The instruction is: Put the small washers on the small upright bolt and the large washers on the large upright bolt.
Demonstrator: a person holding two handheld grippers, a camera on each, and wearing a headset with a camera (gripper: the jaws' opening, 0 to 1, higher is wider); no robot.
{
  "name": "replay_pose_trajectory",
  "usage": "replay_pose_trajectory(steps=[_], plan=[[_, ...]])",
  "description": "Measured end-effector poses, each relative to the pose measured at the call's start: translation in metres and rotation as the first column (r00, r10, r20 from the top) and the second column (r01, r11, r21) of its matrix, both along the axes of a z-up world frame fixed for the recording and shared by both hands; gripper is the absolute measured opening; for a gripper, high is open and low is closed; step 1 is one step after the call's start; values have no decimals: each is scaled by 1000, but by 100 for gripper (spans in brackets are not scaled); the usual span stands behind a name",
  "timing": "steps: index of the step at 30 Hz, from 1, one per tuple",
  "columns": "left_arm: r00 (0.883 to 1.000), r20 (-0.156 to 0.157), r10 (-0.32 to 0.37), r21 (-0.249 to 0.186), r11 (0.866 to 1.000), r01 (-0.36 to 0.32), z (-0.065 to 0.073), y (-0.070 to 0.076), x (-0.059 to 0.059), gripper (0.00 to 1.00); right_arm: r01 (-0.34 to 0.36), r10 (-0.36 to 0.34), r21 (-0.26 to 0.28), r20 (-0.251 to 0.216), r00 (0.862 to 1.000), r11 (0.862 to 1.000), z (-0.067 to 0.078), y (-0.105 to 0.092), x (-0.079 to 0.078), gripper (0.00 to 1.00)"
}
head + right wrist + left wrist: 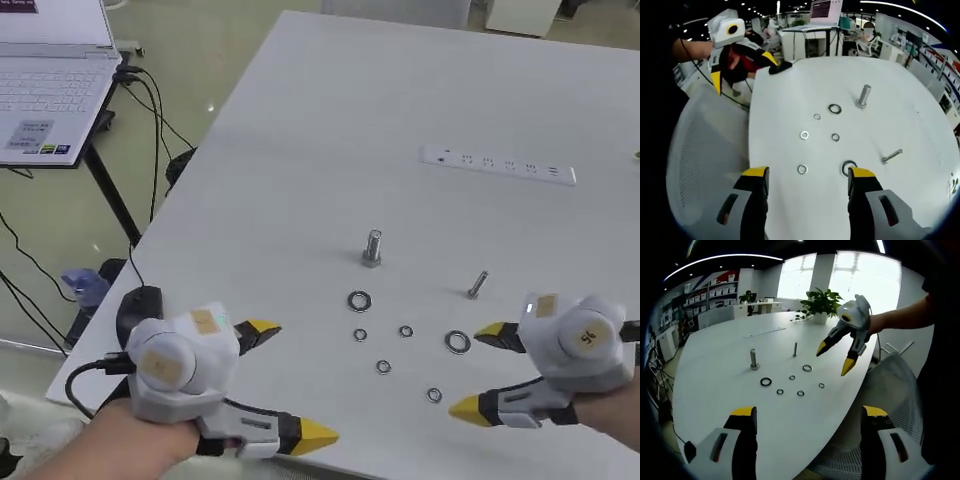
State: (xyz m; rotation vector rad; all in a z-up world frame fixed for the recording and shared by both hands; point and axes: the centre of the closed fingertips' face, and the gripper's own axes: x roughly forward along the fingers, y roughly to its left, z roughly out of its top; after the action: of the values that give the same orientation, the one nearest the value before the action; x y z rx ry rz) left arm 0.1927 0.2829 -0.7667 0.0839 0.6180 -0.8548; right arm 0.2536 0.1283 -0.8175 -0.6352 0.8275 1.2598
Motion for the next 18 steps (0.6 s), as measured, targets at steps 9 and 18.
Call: replay_pose_trajectory(steps=[9, 18], plan=[[1000, 6, -24, 10, 1000, 24, 1, 4, -2, 84, -76, 76, -81, 0, 997, 994, -23, 6, -4, 58], [999, 11, -36, -8, 999, 36, 4, 9, 0, 83, -109, 106, -134, -24, 994, 985, -41, 14, -5, 47]])
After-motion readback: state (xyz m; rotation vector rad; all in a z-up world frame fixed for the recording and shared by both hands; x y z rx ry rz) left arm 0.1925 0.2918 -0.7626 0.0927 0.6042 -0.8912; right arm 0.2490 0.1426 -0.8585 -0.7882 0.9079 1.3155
